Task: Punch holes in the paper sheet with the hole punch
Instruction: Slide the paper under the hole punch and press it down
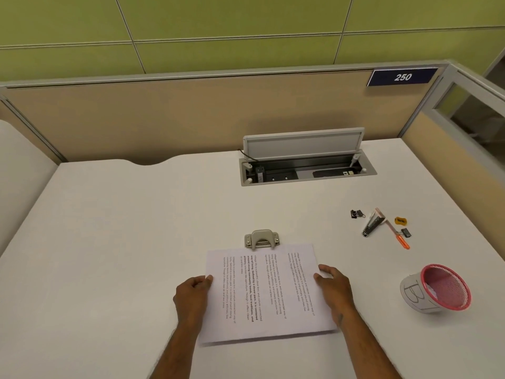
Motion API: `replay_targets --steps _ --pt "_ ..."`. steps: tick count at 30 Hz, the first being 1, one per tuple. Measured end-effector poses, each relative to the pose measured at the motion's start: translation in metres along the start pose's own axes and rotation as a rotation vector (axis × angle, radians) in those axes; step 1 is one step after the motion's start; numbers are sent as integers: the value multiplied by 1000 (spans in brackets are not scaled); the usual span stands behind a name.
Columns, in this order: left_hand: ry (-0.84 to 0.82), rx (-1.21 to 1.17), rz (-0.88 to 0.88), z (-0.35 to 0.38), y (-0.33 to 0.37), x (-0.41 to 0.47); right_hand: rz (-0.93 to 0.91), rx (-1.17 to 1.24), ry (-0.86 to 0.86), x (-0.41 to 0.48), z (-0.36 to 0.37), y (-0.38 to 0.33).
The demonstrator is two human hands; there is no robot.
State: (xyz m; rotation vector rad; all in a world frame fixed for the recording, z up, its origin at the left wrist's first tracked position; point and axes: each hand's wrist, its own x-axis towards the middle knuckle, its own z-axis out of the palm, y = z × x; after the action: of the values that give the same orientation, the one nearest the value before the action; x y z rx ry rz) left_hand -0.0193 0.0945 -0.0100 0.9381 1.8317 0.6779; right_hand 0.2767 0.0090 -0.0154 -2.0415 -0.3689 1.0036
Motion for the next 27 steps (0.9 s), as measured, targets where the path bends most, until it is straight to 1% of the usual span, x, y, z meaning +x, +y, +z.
replay_targets --steps 7,13,14,16,20,23,25,27 --pt "43 55 50 2 3 2 -23 -24 18 4 4 -3" --pt "76 325 158 5 9 2 -43 -33 38 5 6 -2" --pt "87 366 210 8 11 2 -45 -34 39 5 7 -2" --pt "73 434 388 17 20 2 -51 -36 41 6 8 -2" --pt "-118 615 779 54 54 7 -61 -40 54 6 9 -2" --pt "-242 813 1018 85 79 15 -66 -46 54 6 9 -2" --pt "-298 943 1074 100 86 20 -71 -52 50 6 9 -2" --pt "-331 1013 1052 107 87 25 -69 -46 50 6 9 -2"
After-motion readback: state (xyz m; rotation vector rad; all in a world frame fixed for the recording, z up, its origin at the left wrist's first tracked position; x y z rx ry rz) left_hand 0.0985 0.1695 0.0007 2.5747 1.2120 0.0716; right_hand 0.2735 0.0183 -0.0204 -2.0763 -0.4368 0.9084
